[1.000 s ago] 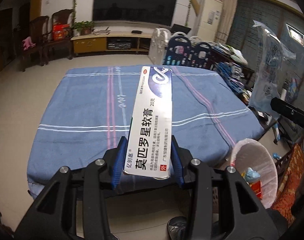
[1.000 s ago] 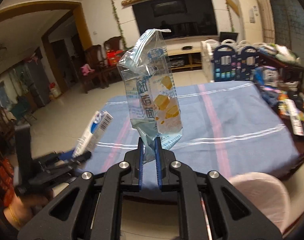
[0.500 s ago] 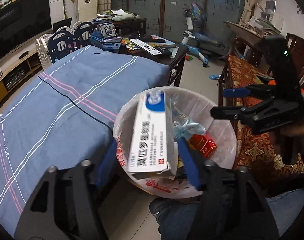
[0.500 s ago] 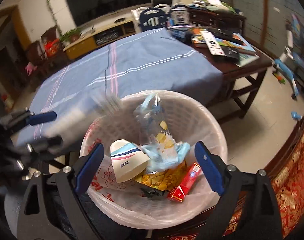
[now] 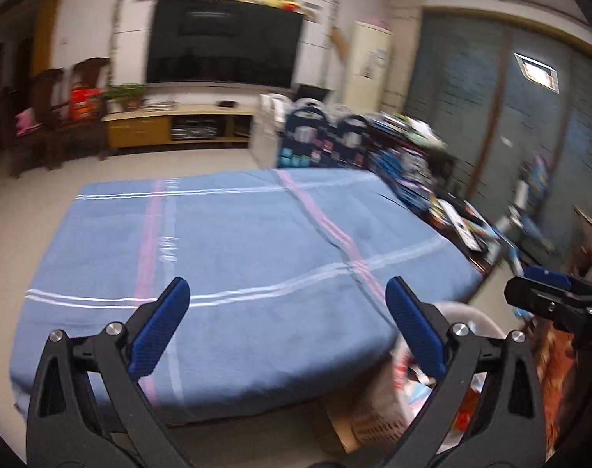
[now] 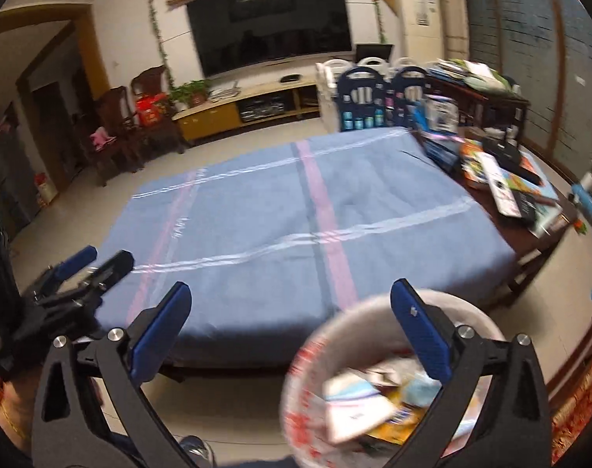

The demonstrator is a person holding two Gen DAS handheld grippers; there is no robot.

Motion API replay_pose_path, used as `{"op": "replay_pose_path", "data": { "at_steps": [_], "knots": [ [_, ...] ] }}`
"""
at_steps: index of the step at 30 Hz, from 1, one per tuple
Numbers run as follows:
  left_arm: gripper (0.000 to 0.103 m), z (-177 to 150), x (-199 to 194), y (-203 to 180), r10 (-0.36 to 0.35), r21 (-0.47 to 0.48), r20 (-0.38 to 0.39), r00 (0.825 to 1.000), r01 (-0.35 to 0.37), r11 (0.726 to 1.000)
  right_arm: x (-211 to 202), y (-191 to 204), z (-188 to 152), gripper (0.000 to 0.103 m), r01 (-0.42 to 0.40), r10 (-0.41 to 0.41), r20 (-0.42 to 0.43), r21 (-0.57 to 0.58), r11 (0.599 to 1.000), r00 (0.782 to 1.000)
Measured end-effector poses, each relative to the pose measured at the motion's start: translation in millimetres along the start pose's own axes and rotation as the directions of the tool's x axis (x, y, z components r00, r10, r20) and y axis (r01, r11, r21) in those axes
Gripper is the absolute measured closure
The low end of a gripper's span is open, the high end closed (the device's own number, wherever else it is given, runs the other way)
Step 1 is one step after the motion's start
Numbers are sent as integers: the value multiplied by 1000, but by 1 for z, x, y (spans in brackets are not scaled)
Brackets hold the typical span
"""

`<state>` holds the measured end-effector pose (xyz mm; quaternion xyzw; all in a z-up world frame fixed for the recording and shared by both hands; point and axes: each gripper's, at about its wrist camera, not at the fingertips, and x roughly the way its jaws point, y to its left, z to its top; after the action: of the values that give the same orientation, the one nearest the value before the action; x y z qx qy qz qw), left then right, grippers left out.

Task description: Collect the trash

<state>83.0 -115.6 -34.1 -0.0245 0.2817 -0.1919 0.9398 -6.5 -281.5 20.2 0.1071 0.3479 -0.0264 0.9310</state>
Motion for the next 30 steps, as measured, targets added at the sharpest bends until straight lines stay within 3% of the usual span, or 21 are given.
{"op": "replay_pose_path", "data": {
  "at_steps": [3, 6, 8, 11, 12, 15, 20, 22, 30],
  "knots": [
    [3, 10, 0, 44, 117, -84, -24, 993, -118, 989, 27, 53, 22, 3, -59, 58, -22, -37, 998, 998],
    [3, 17, -1, 82, 184, -171, -61, 981, -192, 967, 50, 99, 34, 3, -62, 62, -2, -110, 992, 998],
    [3, 21, -5, 108, 297, -211, -60, 953, -303, 929, 68, 124, 40, 3, -55, 54, -7, -154, 987, 999],
    [3, 30, -2, 133, 392, -217, -106, 914, -406, 888, 86, 149, 46, 3, -31, 37, 23, -196, 980, 999],
    [3, 32, -1, 143, 403, -221, -112, 908, -418, 881, 90, 152, 48, 3, -26, 34, 36, -200, 979, 999],
    [3, 37, -4, 160, 405, -231, -114, 907, -420, 877, 107, 154, 47, 3, -7, 21, 69, -198, 980, 997],
    [3, 49, 2, 165, 432, -204, -123, 893, -449, 870, 138, 138, 48, 3, -7, 7, -1, -146, 989, 1000],
    [3, 51, 1, 157, 437, -164, -116, 892, -451, 877, 138, 133, 49, 3, 2, 0, 11, -131, 991, 1000],
    [3, 52, 0, 151, 321, -216, -105, 941, -337, 917, 136, 122, 52, 3, 10, -8, 24, -94, 996, 1000]
  ]
}}
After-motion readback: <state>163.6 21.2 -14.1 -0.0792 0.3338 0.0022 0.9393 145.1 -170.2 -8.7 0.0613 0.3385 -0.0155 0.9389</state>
